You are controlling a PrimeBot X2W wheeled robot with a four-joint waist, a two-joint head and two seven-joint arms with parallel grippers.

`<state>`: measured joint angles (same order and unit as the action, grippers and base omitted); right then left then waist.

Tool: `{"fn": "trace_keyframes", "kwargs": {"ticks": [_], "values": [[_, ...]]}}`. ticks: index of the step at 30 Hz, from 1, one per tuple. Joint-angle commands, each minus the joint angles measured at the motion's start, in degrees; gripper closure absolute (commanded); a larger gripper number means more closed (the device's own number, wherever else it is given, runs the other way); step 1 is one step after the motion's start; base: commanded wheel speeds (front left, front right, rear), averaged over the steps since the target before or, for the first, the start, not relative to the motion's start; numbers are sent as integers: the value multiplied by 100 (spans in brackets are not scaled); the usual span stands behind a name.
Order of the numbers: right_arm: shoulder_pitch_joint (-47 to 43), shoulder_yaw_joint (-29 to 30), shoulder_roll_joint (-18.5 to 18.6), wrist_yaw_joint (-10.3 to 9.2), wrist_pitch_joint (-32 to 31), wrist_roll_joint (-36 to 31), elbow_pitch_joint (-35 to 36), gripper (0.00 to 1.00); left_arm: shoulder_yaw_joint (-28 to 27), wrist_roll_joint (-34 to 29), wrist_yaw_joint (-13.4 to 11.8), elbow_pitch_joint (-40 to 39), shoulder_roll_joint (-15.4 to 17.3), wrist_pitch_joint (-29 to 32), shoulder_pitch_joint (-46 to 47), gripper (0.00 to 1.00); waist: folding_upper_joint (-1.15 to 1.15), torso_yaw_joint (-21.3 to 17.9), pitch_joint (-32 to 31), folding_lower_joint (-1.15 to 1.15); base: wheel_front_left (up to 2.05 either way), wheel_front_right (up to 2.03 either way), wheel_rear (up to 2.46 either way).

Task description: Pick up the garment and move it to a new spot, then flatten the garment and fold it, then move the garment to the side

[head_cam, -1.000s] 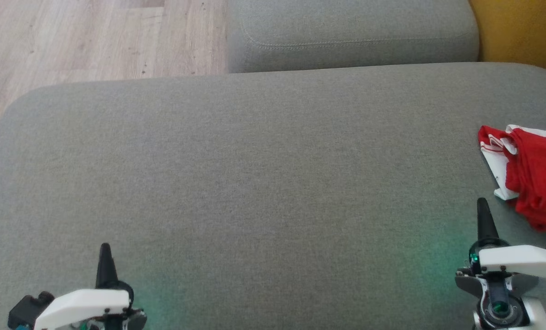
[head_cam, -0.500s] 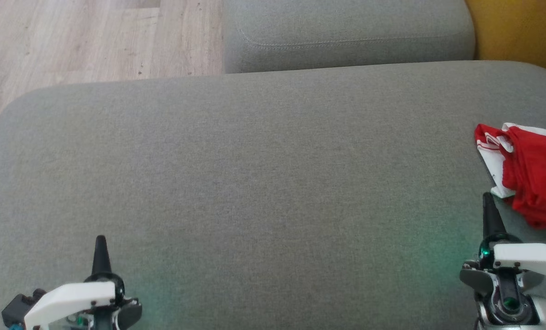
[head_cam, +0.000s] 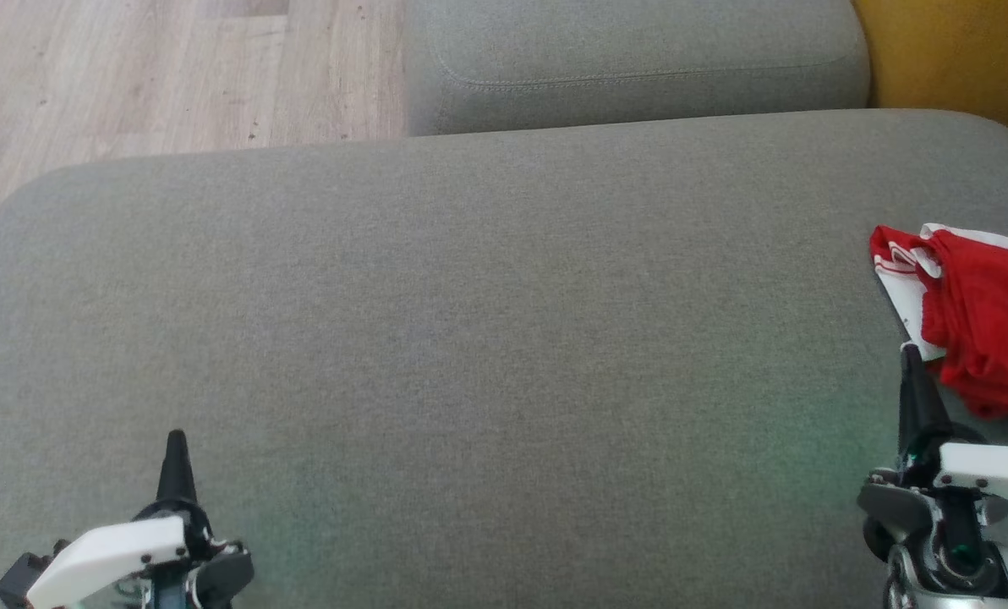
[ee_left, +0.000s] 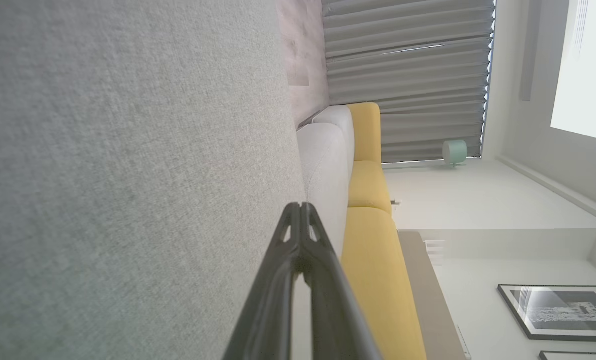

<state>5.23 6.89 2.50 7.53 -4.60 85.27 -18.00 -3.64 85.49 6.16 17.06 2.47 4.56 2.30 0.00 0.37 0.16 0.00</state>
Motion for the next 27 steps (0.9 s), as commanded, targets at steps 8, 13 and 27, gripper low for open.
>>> {"fn": "trace_keyframes", "kwargs": {"ticks": [8,13,27], "values": [[95,-37,38,-4,-189,689,398,100,-286,669,133,-299,41,191,389,100,0,-37,2,0,0,0,0],[95,-37,38,-4,-189,689,398,100,-286,669,133,-299,41,191,389,100,0,-37,2,0,0,0,0],[95,-37,38,-4,-189,689,398,100,-286,669,133,-299,41,191,389,100,0,-37,2,0,0,0,0]]}}
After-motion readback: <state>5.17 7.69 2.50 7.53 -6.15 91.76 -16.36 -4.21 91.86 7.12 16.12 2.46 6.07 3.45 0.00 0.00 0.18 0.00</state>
